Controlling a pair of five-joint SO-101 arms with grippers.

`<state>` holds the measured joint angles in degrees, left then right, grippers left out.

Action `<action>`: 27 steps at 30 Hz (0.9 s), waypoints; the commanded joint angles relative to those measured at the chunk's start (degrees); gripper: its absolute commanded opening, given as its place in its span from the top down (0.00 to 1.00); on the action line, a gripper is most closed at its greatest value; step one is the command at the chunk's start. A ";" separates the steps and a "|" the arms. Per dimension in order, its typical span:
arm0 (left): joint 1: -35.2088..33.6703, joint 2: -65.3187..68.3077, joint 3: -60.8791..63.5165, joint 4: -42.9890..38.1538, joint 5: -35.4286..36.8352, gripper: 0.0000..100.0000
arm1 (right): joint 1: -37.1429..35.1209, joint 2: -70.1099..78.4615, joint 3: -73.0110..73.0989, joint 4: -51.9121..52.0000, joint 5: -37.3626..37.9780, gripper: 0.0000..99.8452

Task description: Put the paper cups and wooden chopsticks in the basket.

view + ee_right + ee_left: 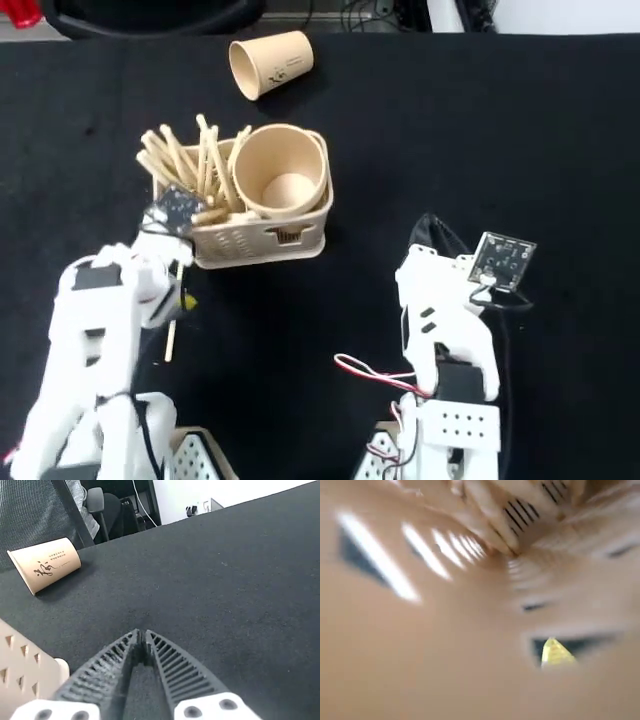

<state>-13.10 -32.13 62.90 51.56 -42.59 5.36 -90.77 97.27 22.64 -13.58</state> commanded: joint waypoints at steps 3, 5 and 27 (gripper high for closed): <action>-0.92 -11.34 6.29 0.35 0.35 0.71 | 0.18 -0.92 -0.13 0.35 -0.26 0.98; -1.63 -15.38 6.11 0.26 4.75 0.71 | 0.18 -0.92 -0.13 0.35 -0.26 0.98; -5.76 -48.18 -5.49 21.89 25.23 0.71 | 0.18 -0.92 -0.13 0.62 -0.26 0.98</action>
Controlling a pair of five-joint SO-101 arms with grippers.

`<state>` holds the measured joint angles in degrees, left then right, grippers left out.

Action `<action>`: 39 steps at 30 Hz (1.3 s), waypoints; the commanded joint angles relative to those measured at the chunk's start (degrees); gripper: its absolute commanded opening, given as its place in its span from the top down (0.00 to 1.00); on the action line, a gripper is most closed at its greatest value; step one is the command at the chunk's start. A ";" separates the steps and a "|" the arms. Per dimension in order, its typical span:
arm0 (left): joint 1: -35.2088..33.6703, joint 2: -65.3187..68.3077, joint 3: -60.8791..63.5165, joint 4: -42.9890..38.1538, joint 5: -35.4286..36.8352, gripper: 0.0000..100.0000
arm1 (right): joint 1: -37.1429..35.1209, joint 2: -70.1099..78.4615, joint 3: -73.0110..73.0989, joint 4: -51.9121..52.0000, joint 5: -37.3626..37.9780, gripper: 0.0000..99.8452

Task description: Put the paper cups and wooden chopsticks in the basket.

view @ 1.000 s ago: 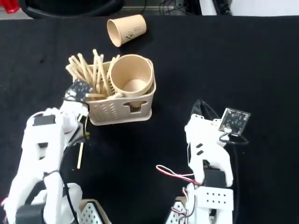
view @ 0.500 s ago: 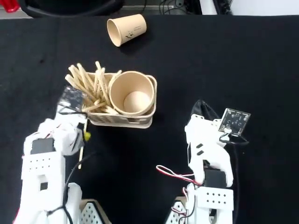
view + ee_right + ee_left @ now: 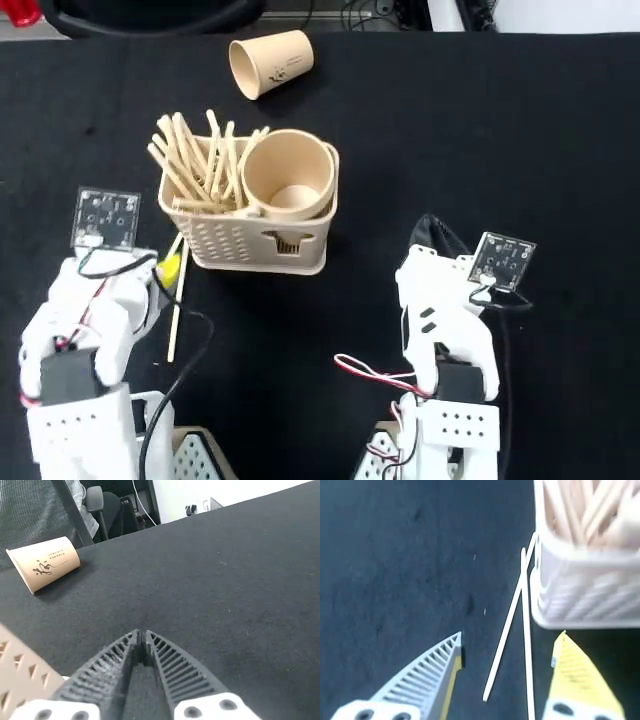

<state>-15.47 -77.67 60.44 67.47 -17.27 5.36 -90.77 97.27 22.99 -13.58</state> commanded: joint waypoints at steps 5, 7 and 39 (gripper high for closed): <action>-9.10 -0.62 4.97 7.47 -11.25 0.71 | 0.18 -0.84 -0.13 0.26 -0.26 0.98; -9.71 0.70 9.27 5.19 -15.82 0.71 | 0.18 -0.84 -0.13 0.26 -0.26 0.98; 1.80 -5.63 26.68 -1.58 -15.47 0.71 | 0.18 -0.48 -0.13 0.26 -0.26 0.98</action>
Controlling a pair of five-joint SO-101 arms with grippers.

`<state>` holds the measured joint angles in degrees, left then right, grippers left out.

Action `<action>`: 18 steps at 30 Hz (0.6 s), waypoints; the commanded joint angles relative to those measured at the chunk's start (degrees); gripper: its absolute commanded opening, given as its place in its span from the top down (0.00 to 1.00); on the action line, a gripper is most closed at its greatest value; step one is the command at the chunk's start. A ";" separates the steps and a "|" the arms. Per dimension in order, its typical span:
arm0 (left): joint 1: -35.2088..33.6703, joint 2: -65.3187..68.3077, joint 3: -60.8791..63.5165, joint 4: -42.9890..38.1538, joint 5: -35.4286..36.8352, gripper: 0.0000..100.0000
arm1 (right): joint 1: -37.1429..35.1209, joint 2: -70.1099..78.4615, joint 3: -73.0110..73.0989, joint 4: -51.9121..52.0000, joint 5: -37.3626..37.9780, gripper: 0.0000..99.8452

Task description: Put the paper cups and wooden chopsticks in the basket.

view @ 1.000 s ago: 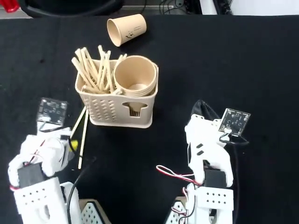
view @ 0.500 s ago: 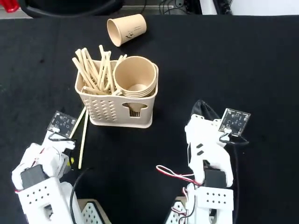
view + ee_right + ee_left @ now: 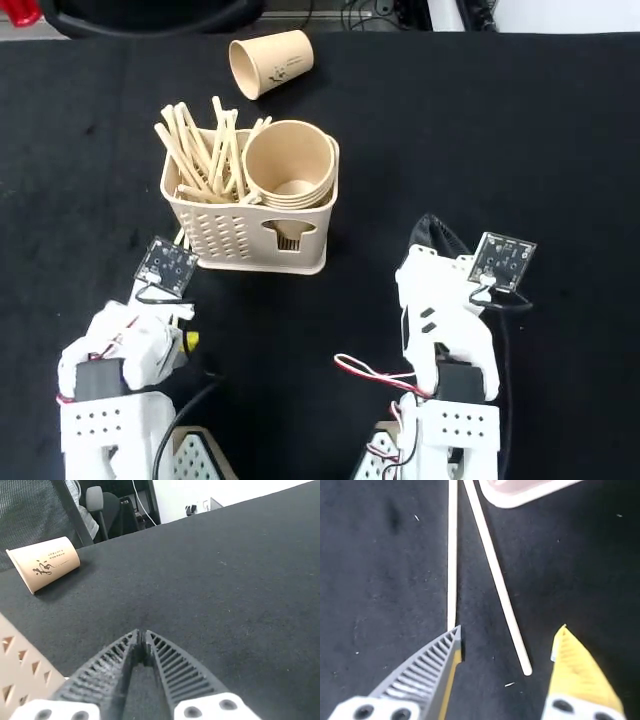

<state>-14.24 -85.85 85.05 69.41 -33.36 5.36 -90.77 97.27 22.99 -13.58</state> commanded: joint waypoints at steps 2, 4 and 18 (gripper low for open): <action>0.48 3.96 2.15 -4.92 0.79 0.73 | 0.18 -0.48 -0.13 0.26 -0.26 0.98; 0.57 4.92 2.33 -6.42 0.97 0.79 | 0.18 -0.48 -0.13 0.26 -0.26 0.98; 2.07 5.80 -1.27 -2.55 6.15 0.81 | 0.18 -0.48 -0.13 0.26 -0.26 0.98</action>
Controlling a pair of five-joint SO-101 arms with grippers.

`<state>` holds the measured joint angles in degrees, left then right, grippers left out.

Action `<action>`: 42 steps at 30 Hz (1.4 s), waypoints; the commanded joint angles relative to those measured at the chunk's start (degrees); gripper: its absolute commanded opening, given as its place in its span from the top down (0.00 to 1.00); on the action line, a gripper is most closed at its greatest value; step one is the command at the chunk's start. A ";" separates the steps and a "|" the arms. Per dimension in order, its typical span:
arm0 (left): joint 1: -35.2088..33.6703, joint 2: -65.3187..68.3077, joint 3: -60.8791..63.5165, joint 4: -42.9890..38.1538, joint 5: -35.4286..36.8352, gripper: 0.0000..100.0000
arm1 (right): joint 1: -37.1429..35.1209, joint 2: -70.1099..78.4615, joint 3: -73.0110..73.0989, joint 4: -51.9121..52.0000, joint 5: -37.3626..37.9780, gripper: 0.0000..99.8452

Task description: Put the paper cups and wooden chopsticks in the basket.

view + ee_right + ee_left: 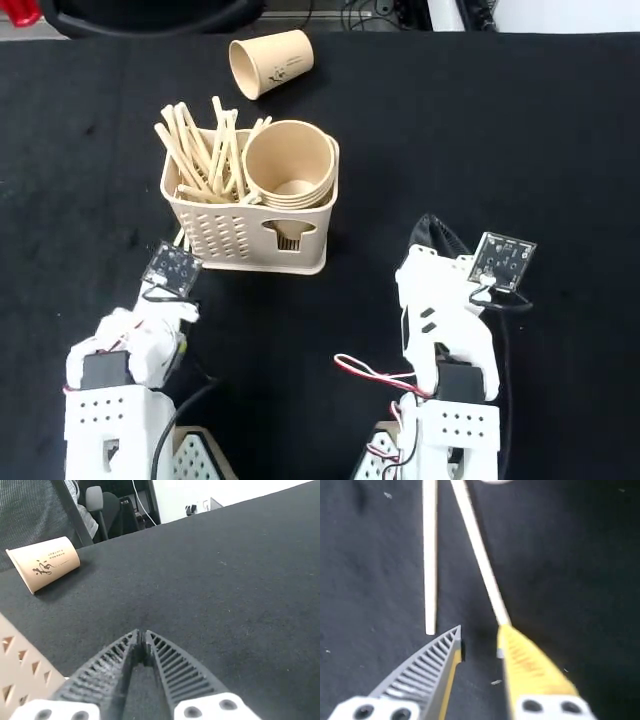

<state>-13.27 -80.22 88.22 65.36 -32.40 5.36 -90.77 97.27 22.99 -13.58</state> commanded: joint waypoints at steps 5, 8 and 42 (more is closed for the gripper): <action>2.77 0.18 -7.43 0.88 6.95 0.83 | 0.26 -0.48 -0.13 0.26 -0.26 0.98; 3.65 0.18 -7.87 0.88 3.43 0.83 | 0.26 -0.48 -0.13 0.26 -0.26 0.98; -6.73 18.64 -17.89 -2.81 19.34 0.78 | -9.41 -0.13 -28.62 30.86 0.00 0.87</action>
<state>-18.64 -52.79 68.26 62.81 -15.87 1.32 -91.12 83.56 41.36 -13.58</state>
